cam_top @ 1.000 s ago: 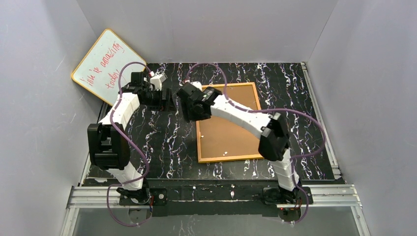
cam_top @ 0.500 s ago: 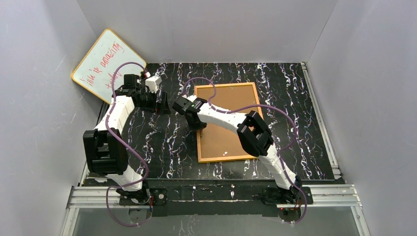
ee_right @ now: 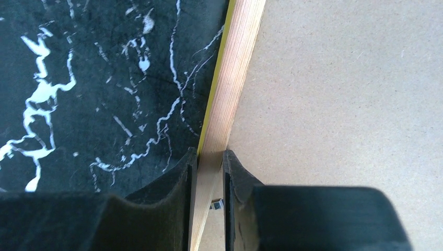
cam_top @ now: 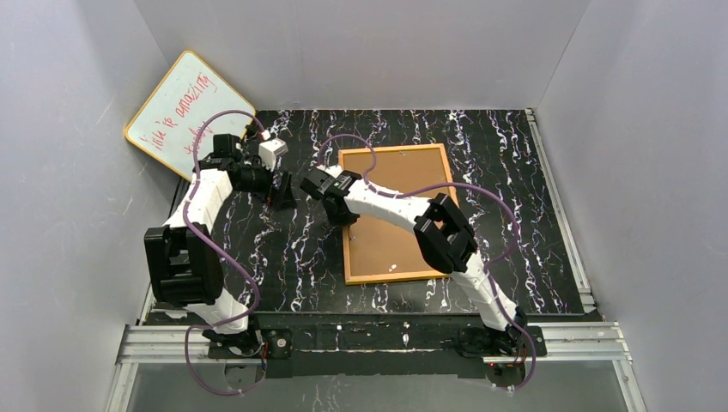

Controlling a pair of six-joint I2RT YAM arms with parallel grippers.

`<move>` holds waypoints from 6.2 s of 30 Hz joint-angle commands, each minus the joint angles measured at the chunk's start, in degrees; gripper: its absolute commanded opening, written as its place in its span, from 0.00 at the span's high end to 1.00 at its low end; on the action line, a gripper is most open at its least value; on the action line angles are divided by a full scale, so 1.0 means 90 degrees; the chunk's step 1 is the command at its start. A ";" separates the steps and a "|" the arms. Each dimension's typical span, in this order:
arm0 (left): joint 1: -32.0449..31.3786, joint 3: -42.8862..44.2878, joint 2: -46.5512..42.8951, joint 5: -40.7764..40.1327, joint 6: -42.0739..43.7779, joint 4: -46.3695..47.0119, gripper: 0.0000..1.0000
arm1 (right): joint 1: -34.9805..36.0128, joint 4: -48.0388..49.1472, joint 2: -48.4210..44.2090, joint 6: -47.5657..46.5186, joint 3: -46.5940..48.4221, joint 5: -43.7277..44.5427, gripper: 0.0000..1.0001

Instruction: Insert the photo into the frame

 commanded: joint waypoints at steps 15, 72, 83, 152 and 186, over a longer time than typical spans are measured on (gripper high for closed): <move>-0.0523 -0.1630 -0.2847 0.1834 0.7467 0.1361 0.02 | 0.0001 0.0241 -0.2830 0.0363 0.0069 -0.3275 0.99; -0.1740 0.0405 -0.1933 0.1286 1.0235 -0.0901 0.97 | 0.1521 -0.1685 -0.3121 -0.2923 -0.0002 0.0041 0.33; -0.1739 0.0250 -0.2211 0.1413 0.9540 -0.0368 0.83 | 0.1534 -0.1092 -0.2883 -0.2880 0.0162 0.1605 0.80; 0.0574 0.0098 -0.1822 0.1365 -0.1260 0.0794 0.02 | -0.4557 0.5679 -0.7857 0.3141 -0.9363 -0.6503 0.99; 0.0579 -0.1477 -0.0990 -0.0417 0.0108 0.0759 0.02 | -0.4454 0.3134 -0.5137 -0.0379 -0.8044 -0.4659 0.27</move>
